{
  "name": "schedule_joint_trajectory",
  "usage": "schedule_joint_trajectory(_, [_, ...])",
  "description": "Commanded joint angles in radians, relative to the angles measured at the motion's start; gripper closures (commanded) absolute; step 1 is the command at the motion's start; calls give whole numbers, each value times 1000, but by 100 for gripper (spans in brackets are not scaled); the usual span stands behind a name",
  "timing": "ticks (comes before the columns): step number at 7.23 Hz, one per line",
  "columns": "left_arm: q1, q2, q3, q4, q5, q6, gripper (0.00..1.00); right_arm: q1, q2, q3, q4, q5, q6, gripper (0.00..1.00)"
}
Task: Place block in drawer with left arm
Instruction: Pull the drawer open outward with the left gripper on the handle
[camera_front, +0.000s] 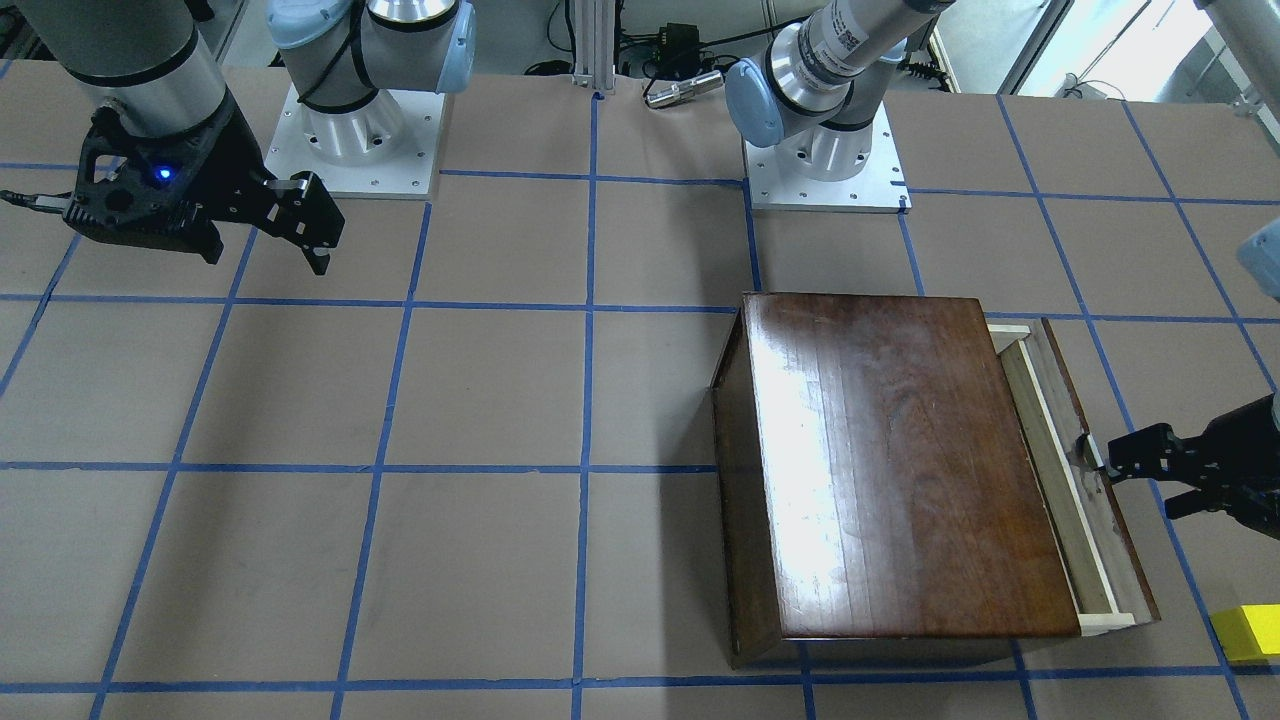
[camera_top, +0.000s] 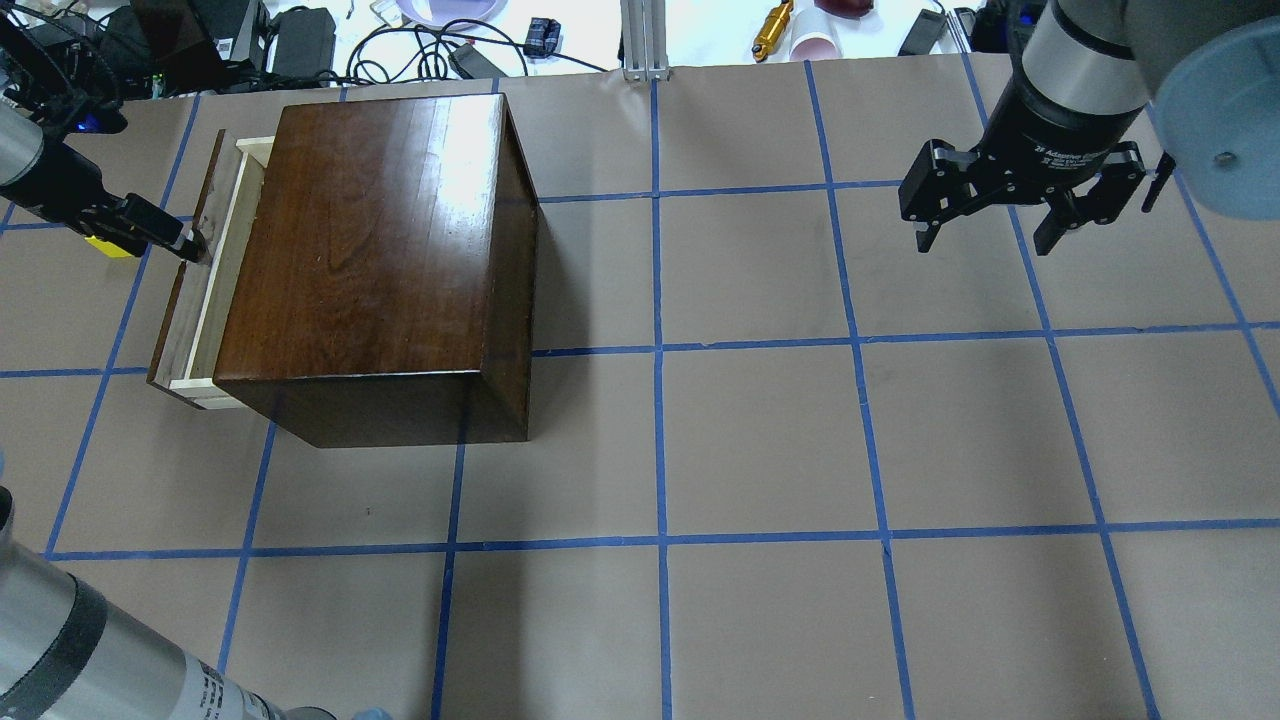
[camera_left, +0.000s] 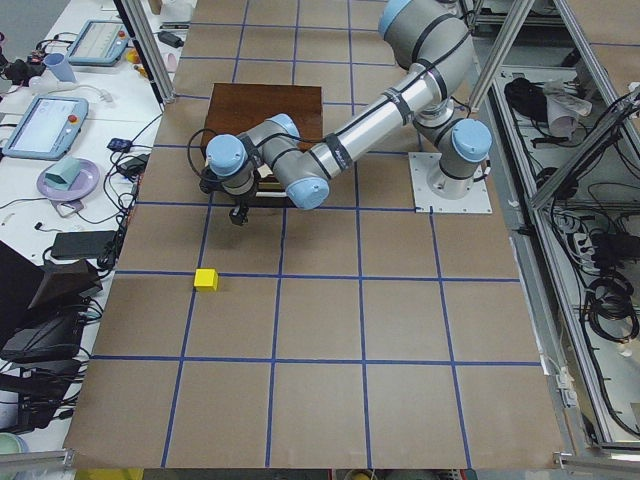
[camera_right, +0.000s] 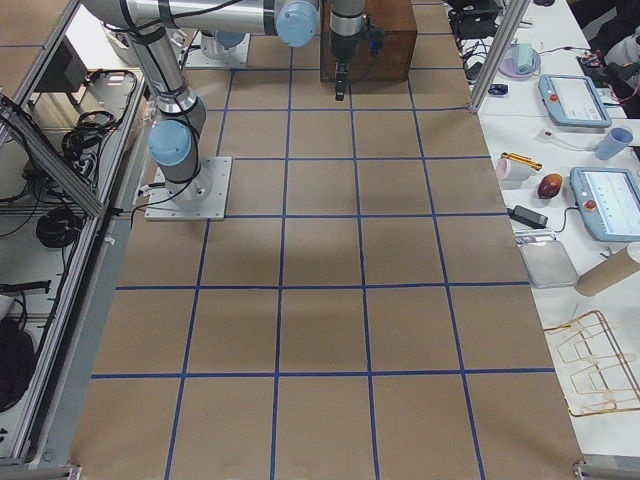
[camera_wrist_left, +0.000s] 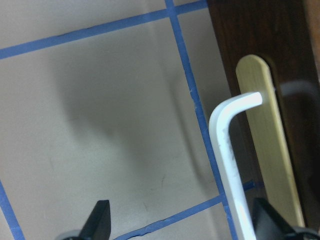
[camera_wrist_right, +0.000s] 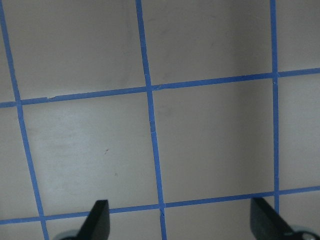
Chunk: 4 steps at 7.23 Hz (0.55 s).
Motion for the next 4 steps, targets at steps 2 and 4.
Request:
schedule_joint_trajectory(2, [10,-21,35,-1,19,22,1,-1,0,0,0,0,0,0])
schedule_joint_trajectory(4, [14,-25,38,0,21,42,1,-1,0,0,0,0,0,0])
